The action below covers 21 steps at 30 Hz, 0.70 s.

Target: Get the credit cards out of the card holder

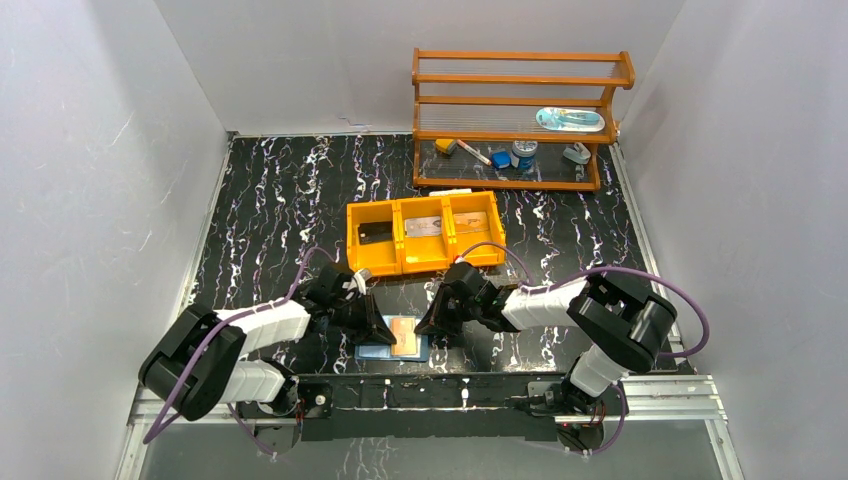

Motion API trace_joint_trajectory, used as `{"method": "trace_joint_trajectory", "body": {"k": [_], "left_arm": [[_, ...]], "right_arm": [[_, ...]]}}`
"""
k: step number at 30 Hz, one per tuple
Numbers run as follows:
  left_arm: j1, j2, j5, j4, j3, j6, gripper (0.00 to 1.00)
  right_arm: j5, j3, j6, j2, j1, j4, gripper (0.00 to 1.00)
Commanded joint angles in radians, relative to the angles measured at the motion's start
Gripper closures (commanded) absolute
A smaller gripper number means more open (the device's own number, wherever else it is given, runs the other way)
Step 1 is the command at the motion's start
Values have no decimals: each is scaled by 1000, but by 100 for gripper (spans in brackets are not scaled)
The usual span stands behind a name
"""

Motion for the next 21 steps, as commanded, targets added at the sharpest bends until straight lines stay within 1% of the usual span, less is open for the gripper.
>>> {"method": "trace_joint_trajectory", "body": {"k": [1,3,6,9,11,14,17,21], "left_arm": [[4,16,-35,193,23,-48,93],[4,25,-47,169,42,-35,100],[3,22,-76,104,77,3,100],[4,16,-105,24,108,59,100],[4,8,-114,-9,119,89,100],[4,-6,-114,-46,121,127,100],[4,-22,-114,-77,122,157,100],[4,-35,-106,-94,129,184,100]], "right_arm": [[-37,-12,-7,45,50,-23,95],[-36,-10,-7,45,53,-25,95],[-24,-9,-9,35,56,-33,94],[2,4,-27,10,53,-71,84],[34,30,-54,-5,52,-128,75],[78,84,-99,-27,45,-207,68],[109,133,-138,-47,39,-269,67],[148,184,-170,-70,39,-330,71]]}}
